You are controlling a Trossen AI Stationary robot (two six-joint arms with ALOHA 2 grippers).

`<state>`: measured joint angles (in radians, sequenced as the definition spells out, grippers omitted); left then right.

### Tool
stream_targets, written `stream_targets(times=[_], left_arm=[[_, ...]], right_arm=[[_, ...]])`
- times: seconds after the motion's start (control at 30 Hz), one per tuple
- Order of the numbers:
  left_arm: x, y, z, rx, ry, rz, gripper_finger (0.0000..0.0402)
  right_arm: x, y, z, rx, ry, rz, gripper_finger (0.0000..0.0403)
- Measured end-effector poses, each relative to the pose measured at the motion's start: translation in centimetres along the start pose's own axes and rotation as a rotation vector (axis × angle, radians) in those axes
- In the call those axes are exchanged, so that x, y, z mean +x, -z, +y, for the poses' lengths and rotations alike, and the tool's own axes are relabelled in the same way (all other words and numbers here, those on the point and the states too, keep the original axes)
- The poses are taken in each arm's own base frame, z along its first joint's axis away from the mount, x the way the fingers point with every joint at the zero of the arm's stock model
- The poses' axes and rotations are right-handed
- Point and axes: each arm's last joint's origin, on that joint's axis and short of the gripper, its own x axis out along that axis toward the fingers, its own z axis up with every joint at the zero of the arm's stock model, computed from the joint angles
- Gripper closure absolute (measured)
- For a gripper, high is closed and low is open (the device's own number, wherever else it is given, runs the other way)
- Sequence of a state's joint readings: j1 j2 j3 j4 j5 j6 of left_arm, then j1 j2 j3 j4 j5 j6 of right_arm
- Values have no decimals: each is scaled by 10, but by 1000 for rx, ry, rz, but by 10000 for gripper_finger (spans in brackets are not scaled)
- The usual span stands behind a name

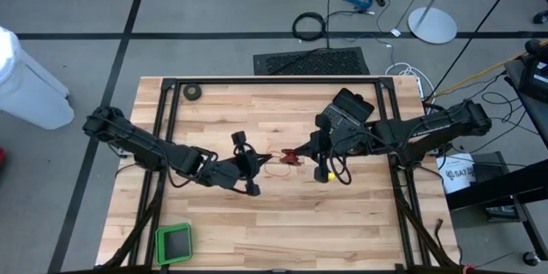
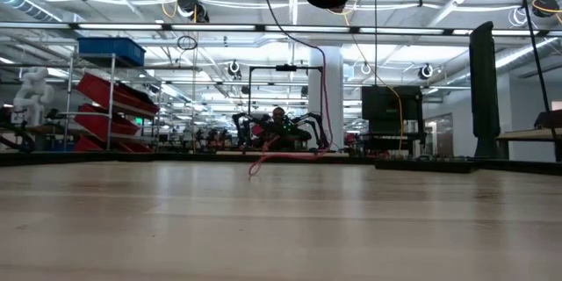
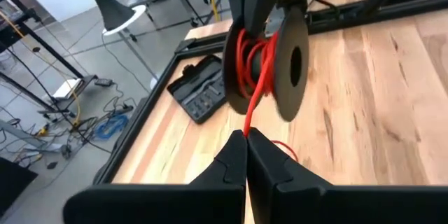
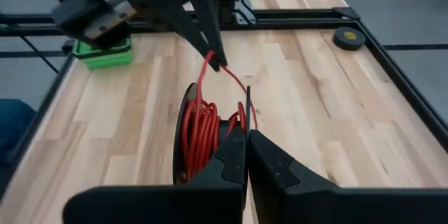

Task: Coil cords
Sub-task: Coil the red wire into the spool

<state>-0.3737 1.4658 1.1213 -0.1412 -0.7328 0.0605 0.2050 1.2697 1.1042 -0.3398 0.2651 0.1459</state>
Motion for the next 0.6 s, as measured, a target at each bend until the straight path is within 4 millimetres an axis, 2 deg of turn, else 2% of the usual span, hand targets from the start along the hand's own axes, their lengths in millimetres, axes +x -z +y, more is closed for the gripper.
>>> stream_targets(times=[0.6], left_arm=[[-1,7,-9,-27,182,24,364]], right_arm=[[-1,-11,2,12,-44,-113,403]])
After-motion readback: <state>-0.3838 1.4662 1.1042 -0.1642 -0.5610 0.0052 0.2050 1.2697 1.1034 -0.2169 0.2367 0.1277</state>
